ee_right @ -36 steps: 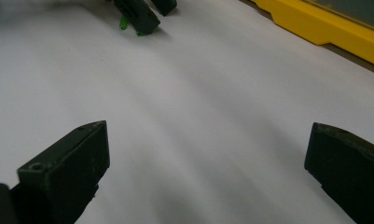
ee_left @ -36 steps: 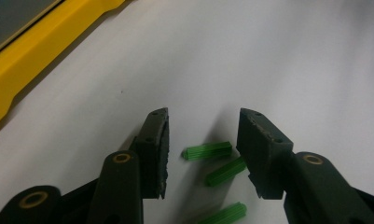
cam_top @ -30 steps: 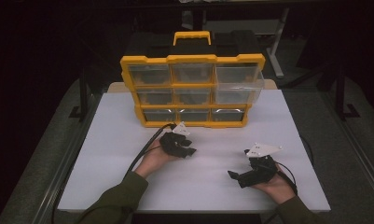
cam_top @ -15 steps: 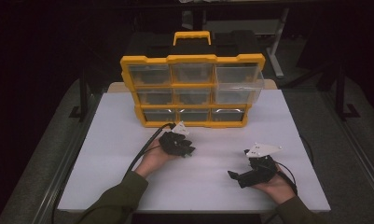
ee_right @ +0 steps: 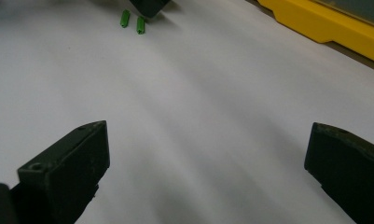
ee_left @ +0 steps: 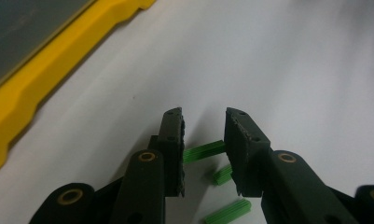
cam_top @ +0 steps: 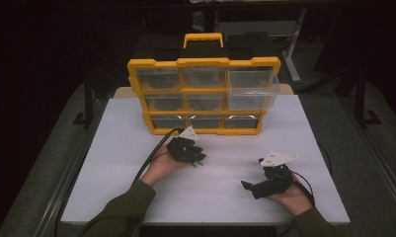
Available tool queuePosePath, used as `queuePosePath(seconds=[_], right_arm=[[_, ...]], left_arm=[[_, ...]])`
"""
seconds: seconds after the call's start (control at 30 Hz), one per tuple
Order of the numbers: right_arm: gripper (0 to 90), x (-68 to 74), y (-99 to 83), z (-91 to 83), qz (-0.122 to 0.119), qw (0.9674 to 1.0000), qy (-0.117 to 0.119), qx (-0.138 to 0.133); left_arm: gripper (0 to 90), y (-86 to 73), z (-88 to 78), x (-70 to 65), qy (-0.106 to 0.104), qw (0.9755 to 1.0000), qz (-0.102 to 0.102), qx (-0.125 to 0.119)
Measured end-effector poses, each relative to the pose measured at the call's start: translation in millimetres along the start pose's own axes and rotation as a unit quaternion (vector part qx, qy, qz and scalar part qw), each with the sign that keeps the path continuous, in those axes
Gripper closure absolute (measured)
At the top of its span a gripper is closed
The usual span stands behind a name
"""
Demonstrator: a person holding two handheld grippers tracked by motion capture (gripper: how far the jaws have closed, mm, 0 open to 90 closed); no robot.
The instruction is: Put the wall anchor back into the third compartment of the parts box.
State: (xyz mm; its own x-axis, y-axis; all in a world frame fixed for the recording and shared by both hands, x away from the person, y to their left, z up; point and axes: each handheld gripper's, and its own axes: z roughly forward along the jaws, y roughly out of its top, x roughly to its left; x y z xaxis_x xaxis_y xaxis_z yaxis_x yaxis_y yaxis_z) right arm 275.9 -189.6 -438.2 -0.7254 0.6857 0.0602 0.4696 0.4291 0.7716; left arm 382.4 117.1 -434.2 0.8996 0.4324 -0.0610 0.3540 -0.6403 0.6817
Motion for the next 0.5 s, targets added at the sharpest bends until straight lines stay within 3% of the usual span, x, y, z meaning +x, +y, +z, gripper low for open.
queuePosePath(seconds=[0.07,0.1,0.5], right_arm=[[0.0,0.0,0.0,0.1,-0.001,1.0000,0.000,0.000],[0.0,0.1,0.0,0.1,-0.002,1.0000,0.001,0.001],[0.0,1.0,-0.1,0.4,-0.001,1.0000,0.000,0.001]], left_arm=[[68.5,3.1,-5.9,3.1,-0.005,1.0000,0.005,0.004],[68.5,4.0,-6.0,2.1,-0.004,0.9999,-0.006,-0.007],[68.5,16.8,-28.1,3.2,-0.017,0.9997,-0.013,-0.015]])
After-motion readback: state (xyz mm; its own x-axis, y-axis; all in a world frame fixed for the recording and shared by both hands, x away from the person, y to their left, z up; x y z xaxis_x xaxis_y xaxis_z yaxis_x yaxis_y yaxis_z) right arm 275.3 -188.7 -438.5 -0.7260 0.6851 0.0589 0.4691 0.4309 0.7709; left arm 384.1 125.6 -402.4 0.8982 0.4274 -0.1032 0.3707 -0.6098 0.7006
